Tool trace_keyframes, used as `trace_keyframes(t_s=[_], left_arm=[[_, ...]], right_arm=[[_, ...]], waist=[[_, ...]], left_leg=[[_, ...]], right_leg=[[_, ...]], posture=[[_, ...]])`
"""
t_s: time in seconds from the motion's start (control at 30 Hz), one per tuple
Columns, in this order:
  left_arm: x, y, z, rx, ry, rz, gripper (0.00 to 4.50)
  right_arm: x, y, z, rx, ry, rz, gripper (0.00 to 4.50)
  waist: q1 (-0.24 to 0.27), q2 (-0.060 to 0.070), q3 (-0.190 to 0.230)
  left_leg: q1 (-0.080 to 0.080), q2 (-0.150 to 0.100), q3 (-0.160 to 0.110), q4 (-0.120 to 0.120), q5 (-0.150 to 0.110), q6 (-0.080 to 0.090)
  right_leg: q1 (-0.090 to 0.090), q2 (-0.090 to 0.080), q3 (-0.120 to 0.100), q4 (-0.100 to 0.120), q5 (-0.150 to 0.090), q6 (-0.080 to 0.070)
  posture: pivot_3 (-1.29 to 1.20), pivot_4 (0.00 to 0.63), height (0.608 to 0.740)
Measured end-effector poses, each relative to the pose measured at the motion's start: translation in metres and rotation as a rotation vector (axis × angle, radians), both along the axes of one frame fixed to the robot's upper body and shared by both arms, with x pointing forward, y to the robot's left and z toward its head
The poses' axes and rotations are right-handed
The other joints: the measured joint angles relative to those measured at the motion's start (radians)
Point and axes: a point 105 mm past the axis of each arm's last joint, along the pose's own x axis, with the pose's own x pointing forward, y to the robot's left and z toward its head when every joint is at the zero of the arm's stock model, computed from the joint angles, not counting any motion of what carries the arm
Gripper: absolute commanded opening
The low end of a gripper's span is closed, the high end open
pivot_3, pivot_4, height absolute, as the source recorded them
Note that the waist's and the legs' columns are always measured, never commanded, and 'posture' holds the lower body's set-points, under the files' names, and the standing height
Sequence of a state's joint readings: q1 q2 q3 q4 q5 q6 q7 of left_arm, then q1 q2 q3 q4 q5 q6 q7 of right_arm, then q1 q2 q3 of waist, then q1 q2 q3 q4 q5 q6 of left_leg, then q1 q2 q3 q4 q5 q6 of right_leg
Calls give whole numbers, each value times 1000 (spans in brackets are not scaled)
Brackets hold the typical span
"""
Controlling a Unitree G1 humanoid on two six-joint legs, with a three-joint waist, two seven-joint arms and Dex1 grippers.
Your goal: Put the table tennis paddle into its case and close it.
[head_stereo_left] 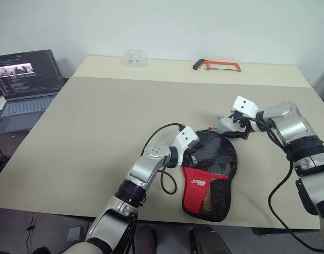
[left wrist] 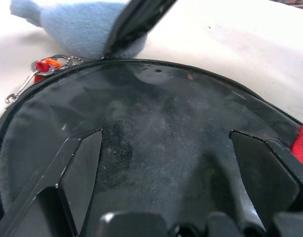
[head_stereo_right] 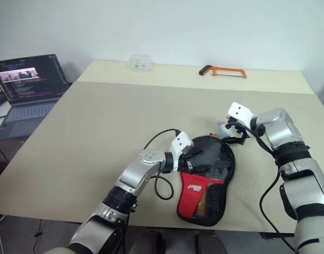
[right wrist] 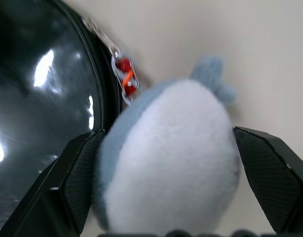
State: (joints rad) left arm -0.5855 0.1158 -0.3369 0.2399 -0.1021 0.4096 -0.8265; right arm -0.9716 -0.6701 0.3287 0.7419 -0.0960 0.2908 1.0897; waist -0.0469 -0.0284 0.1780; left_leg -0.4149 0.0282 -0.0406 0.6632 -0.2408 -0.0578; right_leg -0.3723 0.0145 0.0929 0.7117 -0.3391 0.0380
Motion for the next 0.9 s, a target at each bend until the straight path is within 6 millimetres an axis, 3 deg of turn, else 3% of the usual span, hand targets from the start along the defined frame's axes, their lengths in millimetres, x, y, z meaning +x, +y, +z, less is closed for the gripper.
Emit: trace_keyframes(t_s=[0.13, 0.33, 0.43, 0.5, 0.77, 0.9], left_arm=[[1, 0, -1, 1, -5, 16, 4500], [2, 1, -2, 2, -7, 30, 4500], [1, 0, -2, 4, -10, 28, 4500], [1, 0, -2, 3, -11, 27, 4500], [1, -2, -2, 5, -22, 24, 4500], [2, -2, -3, 11, -25, 27, 4500]], right_arm=[[2, -3, -12, 16, 37, -36, 3528], [2, -4, -9, 56, 43, -38, 1758], [2, -5, -7, 67, 45, -39, 1147], [2, -7, -2, 89, 36, -50, 962], [-8, -1, 12, 190, 89, 23, 962], [-16, -13, 9, 163, 104, 24, 962]], waist=[[-1, 0, 0], [-1, 0, 0], [-1, 0, 0], [-1, 0, 0], [-1, 0, 0], [1, 0, 0]], left_leg=[[1, 0, 0, 0, 0, 0], [1, -1, 0, 0, 0, 0], [1, -1, 0, 0, 0, 0], [1, -1, 0, 0, 0, 0], [1, -1, 0, 0, 0, 0], [1, -1, -1, 0, 0, 0]], right_leg=[[1, 0, 0, 0, 0, 0], [1, 0, 0, 0, 0, 0], [1, 0, 0, 0, 0, 0], [1, 0, 0, 0, 0, 0], [1, 0, -1, 0, 0, 0], [2, 0, -1, 0, 0, 0]], posture=[[0, 150, 740], [0, 150, 740], [0, 150, 740], [0, 150, 740], [0, 150, 740], [0, 150, 740]])
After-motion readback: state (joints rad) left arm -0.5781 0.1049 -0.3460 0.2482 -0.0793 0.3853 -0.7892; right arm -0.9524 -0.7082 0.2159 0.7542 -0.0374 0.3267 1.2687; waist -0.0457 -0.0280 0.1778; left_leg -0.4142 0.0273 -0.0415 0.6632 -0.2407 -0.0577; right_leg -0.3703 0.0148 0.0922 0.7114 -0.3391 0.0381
